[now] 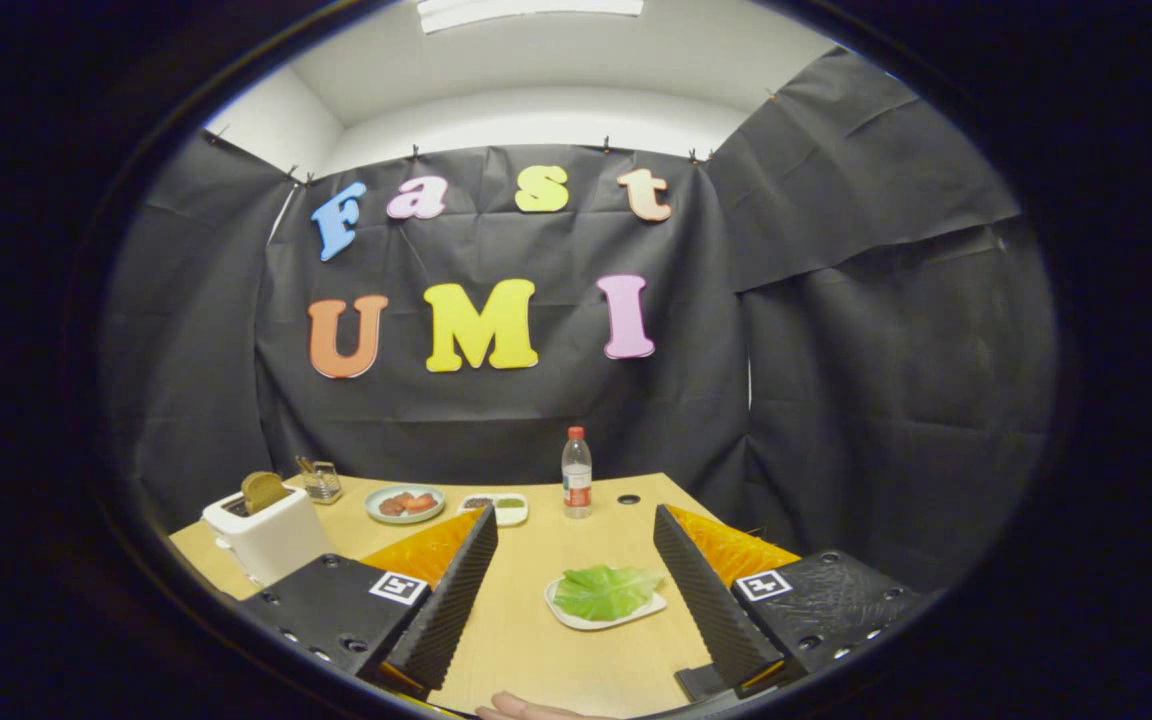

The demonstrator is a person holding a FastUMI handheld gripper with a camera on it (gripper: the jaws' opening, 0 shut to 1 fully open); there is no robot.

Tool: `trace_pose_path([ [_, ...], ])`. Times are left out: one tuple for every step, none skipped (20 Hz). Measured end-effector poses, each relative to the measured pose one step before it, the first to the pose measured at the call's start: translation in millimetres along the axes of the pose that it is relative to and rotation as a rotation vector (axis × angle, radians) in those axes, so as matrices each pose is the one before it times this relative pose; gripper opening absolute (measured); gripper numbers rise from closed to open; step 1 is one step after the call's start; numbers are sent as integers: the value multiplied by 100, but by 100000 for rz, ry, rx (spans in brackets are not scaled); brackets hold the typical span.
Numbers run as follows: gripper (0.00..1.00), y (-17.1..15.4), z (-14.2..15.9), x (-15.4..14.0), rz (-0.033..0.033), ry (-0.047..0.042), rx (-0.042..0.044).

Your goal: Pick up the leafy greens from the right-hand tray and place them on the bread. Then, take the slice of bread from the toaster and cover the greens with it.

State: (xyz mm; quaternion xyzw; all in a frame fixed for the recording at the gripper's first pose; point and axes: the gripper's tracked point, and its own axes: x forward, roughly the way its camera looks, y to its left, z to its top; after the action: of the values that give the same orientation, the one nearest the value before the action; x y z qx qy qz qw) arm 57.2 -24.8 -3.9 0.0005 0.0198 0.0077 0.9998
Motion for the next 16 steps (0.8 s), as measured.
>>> trace_pose_path([
  [96,-538,-562,1254,-707,1767,-874],
  [96,-667,-726,1422,-1003,2708,-701],
  [96,-553,-1029,1523,-392,3360,-923],
  [96,-490,-1017,1503,-406,3729,-1514],
  [96,-648,-1077,1796,-1261,3316,-1605],
  [96,-739,-899,1758,-1638,3414,-1104],
  [96,-278,-1137,1699,-315,3441,-282],
  [97,14,-1263,1784,221,4425,-208],
  [96,134,-1570,1936,767,4896,-660],
  [96,277,-1378,1796,580,4617,-965],
  [95,214,-1121,1745,287,4149,-1145],
  [95,195,-835,1433,436,3135,-1203],
  [94,65,-678,1385,-339,2633,-812],
  [94,70,-629,1227,-62,2701,-297],
  [93,118,-505,1145,295,2830,245],
  [91,-23,-581,1121,-274,2955,512],
])
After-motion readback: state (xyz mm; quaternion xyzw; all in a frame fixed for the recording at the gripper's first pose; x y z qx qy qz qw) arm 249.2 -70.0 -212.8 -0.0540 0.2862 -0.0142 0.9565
